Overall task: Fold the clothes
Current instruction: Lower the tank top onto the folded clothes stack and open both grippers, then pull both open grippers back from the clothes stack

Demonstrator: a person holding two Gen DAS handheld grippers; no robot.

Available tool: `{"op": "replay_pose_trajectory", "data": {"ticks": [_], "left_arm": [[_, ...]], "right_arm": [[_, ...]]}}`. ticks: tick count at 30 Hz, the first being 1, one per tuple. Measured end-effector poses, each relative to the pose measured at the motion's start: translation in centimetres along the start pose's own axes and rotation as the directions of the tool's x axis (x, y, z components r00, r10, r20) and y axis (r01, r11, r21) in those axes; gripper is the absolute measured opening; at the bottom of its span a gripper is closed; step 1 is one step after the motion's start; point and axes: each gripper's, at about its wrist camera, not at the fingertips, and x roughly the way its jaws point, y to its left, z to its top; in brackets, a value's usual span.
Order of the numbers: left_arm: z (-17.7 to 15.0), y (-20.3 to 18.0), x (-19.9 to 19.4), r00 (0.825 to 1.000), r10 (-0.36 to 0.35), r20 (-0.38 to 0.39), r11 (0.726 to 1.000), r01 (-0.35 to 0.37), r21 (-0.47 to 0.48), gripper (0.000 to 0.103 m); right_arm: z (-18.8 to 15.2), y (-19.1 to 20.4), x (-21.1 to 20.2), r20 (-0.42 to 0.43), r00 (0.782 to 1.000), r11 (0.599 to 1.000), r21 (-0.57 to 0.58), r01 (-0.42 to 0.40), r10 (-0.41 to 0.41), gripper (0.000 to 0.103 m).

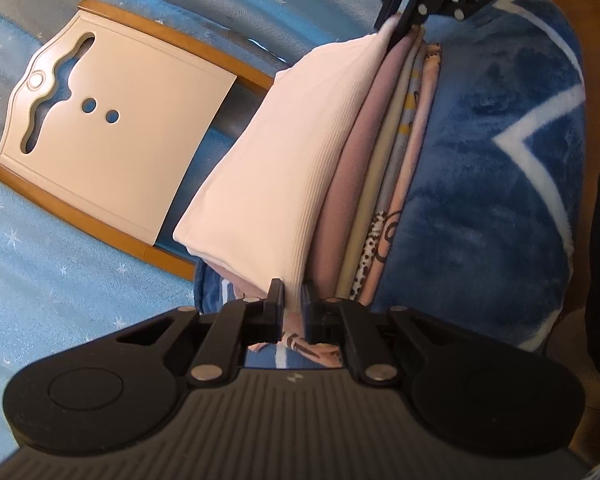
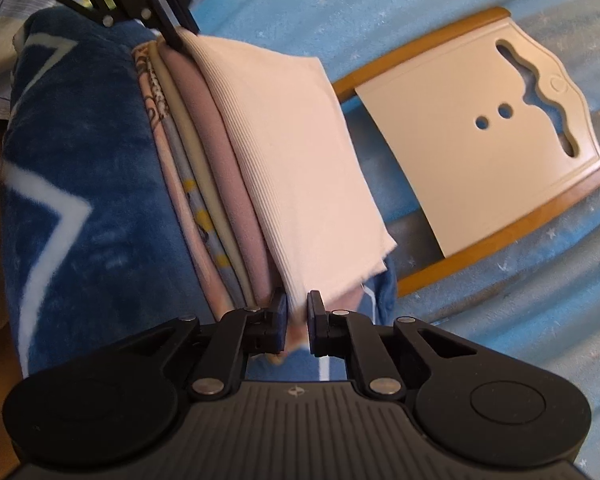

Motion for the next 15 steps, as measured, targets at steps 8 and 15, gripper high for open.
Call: {"op": "replay_pose_trajectory", "data": {"ticks": [8,15], "left_arm": [[-0.5,0.4,-2.7,0.999,0.026,0.034,0.995,-0.023,-0.095,0.009],[0.3,1.9,-1.6,0.999,-0.025,0.020,0.959,0.030,-0.282,0.010]], "right_arm": [[0.3,-0.1,-2.4,0.071,0.997,0.999,0.028,0.022,-0.024,0.025],[2.0,0.0,-1.7,0.118,0.992,0.993,0.106,-0.055,0.043,0.025]]}}
